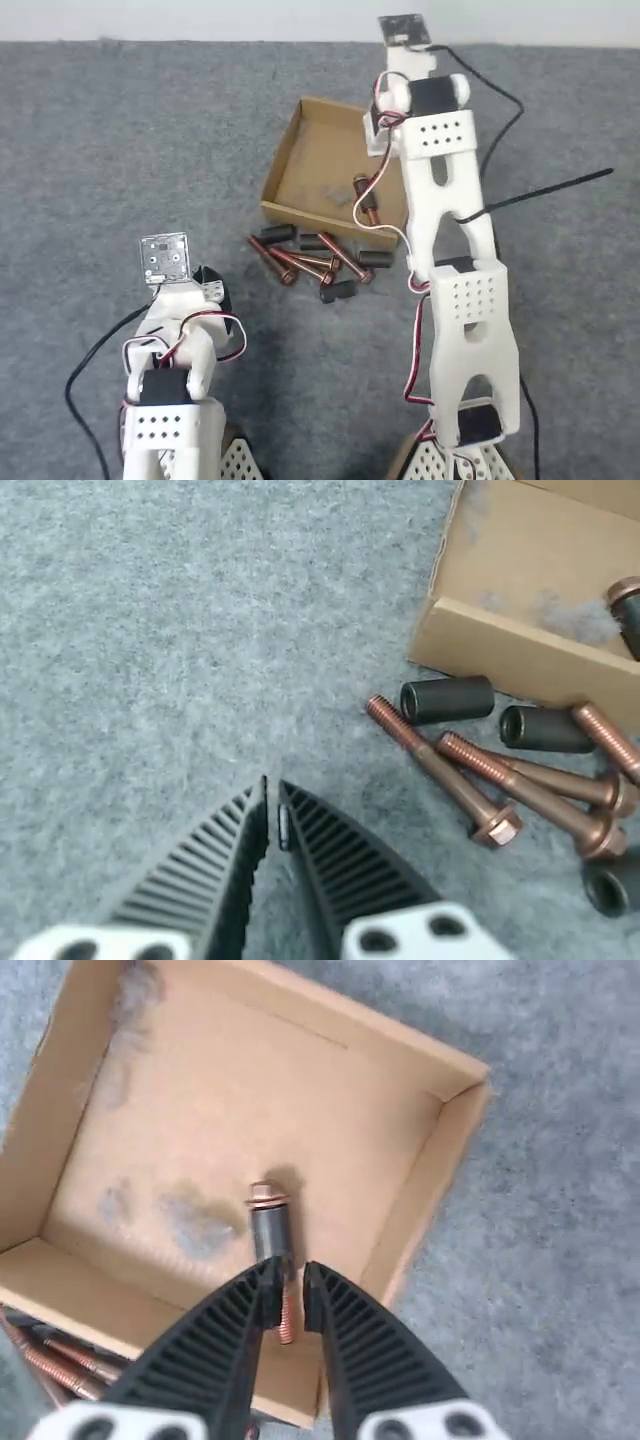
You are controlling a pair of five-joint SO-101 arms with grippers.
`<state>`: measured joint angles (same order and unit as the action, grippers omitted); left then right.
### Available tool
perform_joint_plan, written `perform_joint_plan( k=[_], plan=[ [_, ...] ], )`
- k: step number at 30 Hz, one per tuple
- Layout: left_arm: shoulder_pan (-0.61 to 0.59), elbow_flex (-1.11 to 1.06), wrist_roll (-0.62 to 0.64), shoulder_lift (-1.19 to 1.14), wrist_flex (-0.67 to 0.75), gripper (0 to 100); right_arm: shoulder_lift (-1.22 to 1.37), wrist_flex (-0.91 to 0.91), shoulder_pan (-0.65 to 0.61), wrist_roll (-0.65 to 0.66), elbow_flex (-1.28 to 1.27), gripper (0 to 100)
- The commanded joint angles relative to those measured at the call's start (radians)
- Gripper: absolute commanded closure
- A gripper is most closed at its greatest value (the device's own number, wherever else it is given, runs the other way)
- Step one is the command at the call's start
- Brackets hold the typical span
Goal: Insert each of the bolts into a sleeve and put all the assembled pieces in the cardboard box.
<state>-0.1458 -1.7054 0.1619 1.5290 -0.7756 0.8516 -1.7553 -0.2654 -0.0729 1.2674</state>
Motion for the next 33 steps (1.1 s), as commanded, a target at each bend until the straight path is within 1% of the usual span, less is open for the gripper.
perform_joint_plan(
  k=[1,4,12,23,27,33],
  plan=[
    [-0.003,0.015,-0.009,0.014,0.038,99,-0.133,-0.045,0.031,0.034,0.034,99.2],
    [-0.003,0.015,-0.009,0.014,0.038,99,-0.217,-0.045,0.035,0.077,-0.083,99.2],
    [-0.006,0.015,-0.009,0.014,0.038,99,-0.567,-0.039,0.027,0.074,-0.612,99.2],
    [-0.006,0.015,-0.009,0.012,0.035,99,-1.003,-0.038,0.022,0.078,-1.112,99.2],
    [-0.006,0.015,-0.009,0.012,0.032,99,-1.148,-0.038,0.008,0.080,-1.286,99.1],
    [-0.006,0.015,-0.009,0.012,0.031,99,-1.345,-0.018,-0.073,0.080,-1.567,99.0]
  ],
)
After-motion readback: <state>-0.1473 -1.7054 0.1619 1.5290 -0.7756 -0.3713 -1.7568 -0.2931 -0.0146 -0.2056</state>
